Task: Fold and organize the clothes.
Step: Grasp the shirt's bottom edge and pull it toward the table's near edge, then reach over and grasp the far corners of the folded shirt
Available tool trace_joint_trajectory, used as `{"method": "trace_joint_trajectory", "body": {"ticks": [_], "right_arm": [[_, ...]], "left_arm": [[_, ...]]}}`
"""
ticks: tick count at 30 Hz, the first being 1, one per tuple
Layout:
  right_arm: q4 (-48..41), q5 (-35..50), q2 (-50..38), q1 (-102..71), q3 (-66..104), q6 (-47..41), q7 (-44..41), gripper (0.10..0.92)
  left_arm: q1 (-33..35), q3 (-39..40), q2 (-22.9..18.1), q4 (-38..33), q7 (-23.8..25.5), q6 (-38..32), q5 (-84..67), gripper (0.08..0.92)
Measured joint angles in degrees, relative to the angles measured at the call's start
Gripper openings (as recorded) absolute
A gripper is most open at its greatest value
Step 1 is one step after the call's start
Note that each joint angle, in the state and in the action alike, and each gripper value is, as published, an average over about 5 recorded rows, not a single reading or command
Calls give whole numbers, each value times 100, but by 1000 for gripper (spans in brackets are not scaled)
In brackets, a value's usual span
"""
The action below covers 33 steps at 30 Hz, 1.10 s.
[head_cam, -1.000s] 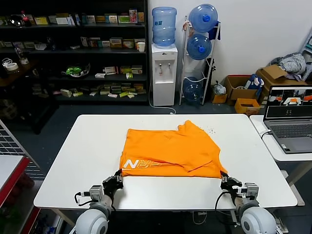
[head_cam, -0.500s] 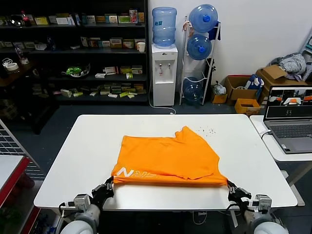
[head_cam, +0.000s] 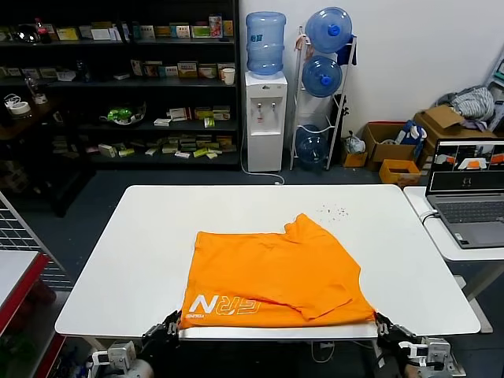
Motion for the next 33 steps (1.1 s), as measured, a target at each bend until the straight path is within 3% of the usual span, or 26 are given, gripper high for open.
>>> {"method": "trace_joint_trajectory", "body": {"ticks": [9, 17, 26, 33], "right_arm": [[-217, 49, -77, 797, -134, 173, -9, 566], [-1328, 93, 138, 2782, -984, 237, -12, 801], [-3102, 102, 693, 4881, -2091, 66, -200, 823], [-4140, 81, 1084, 5785, -2652, -192, -394, 823]], "left_arm": [[-232, -198, 124, 7, 181, -10, -159, 565], [-1573, 133, -114, 831, 450, -265, -158, 786], [-3378, 817, -583, 2597, 744, -355, -156, 823], [-4347, 1308, -790, 3769, 802, -194, -184, 823]]}}
